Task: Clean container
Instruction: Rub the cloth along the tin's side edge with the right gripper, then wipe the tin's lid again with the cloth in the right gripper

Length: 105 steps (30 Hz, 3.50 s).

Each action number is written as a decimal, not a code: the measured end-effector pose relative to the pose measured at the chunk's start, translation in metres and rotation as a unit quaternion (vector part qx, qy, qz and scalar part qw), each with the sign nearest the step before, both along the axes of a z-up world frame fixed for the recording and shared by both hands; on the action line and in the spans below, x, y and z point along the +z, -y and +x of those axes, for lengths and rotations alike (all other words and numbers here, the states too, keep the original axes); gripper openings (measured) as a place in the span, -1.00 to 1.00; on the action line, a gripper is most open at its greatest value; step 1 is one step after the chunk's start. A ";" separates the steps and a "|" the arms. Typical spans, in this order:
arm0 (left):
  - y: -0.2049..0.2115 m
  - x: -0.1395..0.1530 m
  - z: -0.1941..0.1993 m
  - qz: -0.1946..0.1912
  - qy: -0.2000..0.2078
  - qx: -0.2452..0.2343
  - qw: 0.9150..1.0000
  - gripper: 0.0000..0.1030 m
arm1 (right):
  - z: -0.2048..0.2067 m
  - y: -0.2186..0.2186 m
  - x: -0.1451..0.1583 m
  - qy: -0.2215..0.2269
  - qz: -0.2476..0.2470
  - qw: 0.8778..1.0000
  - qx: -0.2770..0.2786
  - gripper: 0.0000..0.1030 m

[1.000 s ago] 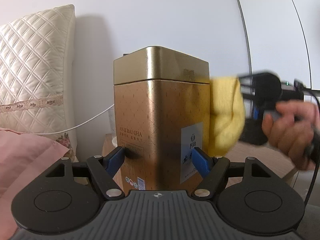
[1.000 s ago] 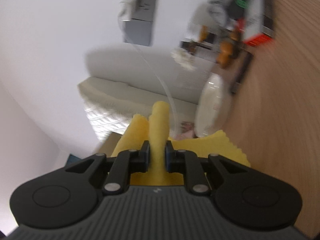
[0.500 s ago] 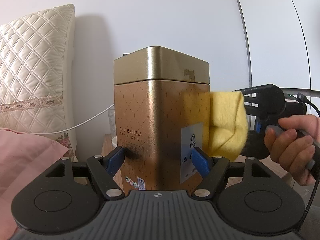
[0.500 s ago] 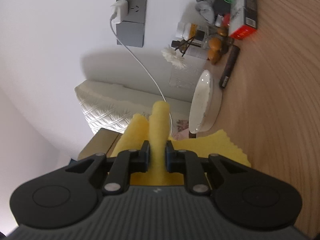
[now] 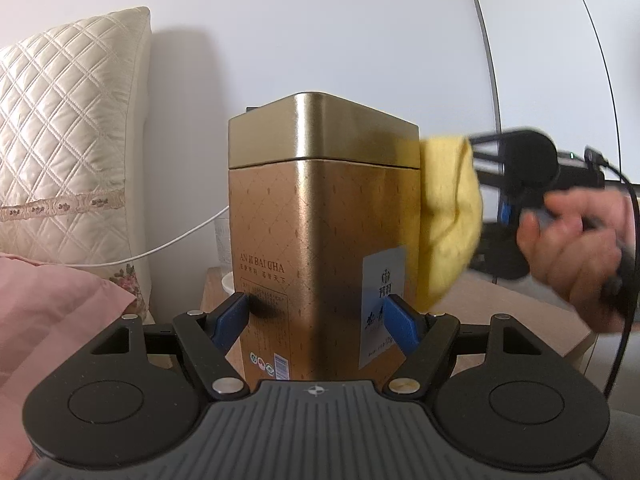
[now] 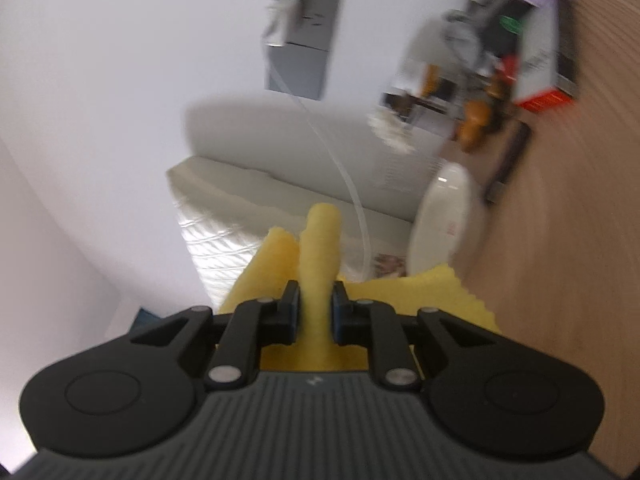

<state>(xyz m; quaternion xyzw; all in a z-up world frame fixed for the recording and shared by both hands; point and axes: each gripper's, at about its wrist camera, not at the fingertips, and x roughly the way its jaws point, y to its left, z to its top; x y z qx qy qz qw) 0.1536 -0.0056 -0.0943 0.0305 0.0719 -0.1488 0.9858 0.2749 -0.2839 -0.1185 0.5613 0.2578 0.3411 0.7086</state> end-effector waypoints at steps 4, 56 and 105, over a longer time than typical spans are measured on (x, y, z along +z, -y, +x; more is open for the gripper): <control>0.004 -0.001 0.000 0.004 0.000 0.002 1.000 0.50 | -0.002 0.000 -0.015 -0.027 -0.009 1.000 -0.001 -0.64; -0.039 0.008 0.019 -0.022 0.021 -0.024 0.999 0.90 | -0.060 0.005 0.083 0.058 -0.213 0.972 -0.083 -0.64; -0.008 -0.003 -0.004 0.023 0.049 0.006 0.998 0.62 | -0.055 -0.151 0.168 0.250 -0.522 0.814 0.048 -0.67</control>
